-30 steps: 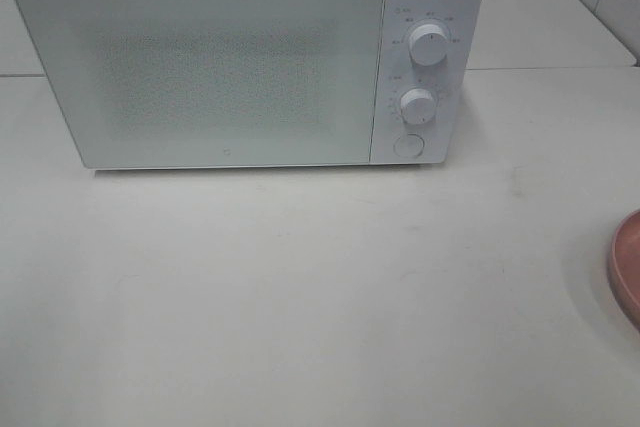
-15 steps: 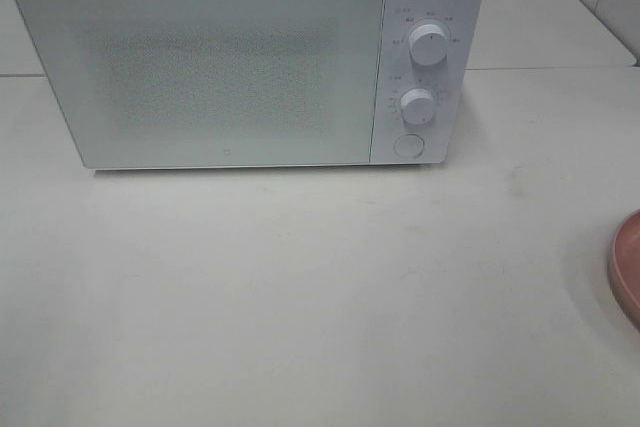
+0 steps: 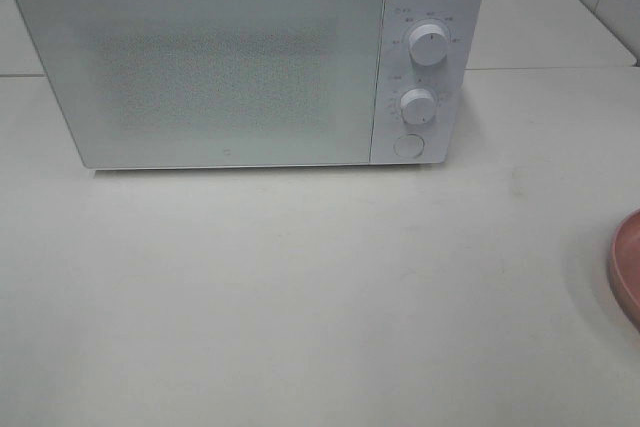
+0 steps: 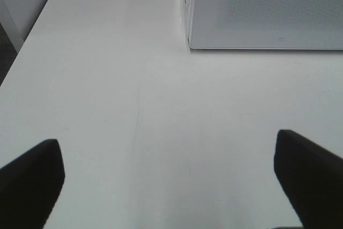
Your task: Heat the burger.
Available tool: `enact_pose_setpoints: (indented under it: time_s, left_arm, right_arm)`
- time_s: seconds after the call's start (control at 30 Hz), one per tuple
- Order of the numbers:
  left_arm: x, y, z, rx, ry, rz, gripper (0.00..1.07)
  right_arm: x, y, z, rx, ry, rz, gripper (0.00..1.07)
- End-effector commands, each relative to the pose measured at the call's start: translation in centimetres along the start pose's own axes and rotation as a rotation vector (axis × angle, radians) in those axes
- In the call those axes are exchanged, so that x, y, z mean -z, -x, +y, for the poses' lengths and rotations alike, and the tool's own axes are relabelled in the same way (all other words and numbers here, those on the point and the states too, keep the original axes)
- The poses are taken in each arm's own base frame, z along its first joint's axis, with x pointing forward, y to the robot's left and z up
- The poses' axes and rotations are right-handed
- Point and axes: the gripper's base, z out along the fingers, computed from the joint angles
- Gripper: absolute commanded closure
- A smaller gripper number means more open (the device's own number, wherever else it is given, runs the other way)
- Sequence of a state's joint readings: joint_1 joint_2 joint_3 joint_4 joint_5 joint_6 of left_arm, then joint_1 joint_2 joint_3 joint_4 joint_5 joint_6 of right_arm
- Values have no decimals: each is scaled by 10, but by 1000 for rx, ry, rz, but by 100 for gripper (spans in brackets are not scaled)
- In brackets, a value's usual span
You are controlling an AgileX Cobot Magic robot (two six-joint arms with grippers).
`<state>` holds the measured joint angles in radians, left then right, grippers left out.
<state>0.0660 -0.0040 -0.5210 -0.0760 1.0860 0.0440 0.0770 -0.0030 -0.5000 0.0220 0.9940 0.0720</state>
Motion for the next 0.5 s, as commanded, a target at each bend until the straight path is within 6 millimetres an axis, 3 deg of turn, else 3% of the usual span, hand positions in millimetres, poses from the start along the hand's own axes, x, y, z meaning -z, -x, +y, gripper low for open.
enact_pose_setpoints:
  time_s: [0.03, 0.5]
  left_arm:
    - [2, -1, -1, 9, -1, -32, 6]
    - [2, -1, 0, 9, 0, -32, 6]
  right_arm:
    - [4, -2, 0, -1, -7, -28, 31]
    - [3, -2, 0, -1, -8, -25, 31]
